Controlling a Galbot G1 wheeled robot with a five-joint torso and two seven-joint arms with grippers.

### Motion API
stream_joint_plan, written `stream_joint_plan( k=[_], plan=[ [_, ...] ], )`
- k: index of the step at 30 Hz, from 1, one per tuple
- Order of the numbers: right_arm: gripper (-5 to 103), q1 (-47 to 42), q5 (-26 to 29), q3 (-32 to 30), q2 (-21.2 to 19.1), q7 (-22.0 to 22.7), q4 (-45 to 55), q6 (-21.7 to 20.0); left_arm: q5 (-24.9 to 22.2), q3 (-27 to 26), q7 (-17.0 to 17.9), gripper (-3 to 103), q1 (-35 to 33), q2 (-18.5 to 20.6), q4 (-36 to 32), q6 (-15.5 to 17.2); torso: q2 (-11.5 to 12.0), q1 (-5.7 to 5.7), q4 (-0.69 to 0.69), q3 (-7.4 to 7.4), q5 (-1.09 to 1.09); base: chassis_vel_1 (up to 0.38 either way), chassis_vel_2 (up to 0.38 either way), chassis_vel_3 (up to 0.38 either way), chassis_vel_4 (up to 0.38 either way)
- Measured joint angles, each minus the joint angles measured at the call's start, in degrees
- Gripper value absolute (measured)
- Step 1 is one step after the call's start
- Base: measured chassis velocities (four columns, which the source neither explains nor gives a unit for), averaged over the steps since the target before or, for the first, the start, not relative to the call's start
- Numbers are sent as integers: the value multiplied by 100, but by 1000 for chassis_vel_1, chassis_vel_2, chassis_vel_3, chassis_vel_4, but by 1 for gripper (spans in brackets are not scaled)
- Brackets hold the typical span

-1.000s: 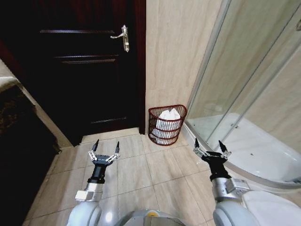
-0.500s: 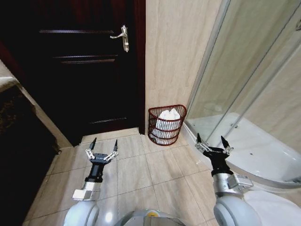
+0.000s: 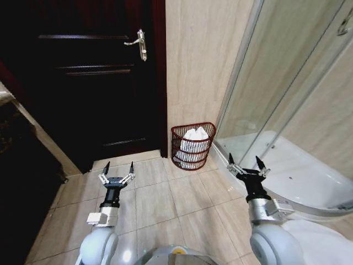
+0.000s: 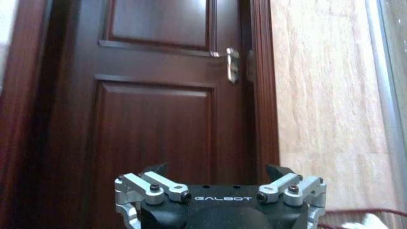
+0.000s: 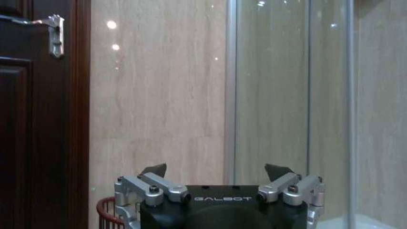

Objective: Discard the used towel into the hamper.

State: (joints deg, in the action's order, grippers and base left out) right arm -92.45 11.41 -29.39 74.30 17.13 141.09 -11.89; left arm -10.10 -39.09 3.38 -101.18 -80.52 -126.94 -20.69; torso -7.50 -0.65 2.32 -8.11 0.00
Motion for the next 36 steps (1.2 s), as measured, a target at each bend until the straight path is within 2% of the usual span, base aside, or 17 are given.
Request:
stream_joint_plan(
  k=[2,7,11,17,24,28,29,30,32,35,36],
  plan=[
    [100,109,-9,33,0,-44,-60,-29,3,-202,-94,100,-7,21,-69,-18,0,0,1,0,0,0,0,0,0],
    [100,232,-130,30,-50,-131,-209,24,1,-214,-46,100,138,59,-57,136,0,0,0,0,0,0,0,0,0],
    [100,261,-149,-177,-76,-212,-320,217,168,-68,-62,100,207,-141,-20,162,0,0,0,0,1,0,0,0,0],
    [100,348,-22,-222,11,-214,-333,147,468,104,-115,100,96,-370,57,62,0,0,0,0,0,0,0,0,0],
    [100,225,34,-238,89,-215,-283,222,508,-31,-137,100,-58,-228,-103,33,0,0,0,0,1,0,0,0,0],
    [100,102,-60,-265,220,-372,-152,383,540,-148,-62,100,12,-320,-268,87,0,0,-1,0,2,0,0,0,0],
    [100,128,-63,-280,376,-542,-47,336,507,-180,-47,100,72,-467,-280,110,0,0,0,0,-2,0,0,0,0],
    [100,128,-63,-280,376,-542,-47,336,507,-180,-47,100,72,-467,-280,110,0,0,0,0,-2,0,0,0,0],
    [100,265,-92,-297,638,-594,29,151,421,-178,-11,100,176,-649,-295,194,0,0,1,0,0,0,0,0,0],
    [100,266,-104,-320,676,-599,35,111,459,-176,-11,100,209,-710,-329,254,0,0,1,0,-1,0,0,0,0],
    [100,185,-112,-446,746,-741,36,95,593,-132,-32,100,245,-743,-364,296,0,0,1,0,0,0,0,0,0]
  ],
)
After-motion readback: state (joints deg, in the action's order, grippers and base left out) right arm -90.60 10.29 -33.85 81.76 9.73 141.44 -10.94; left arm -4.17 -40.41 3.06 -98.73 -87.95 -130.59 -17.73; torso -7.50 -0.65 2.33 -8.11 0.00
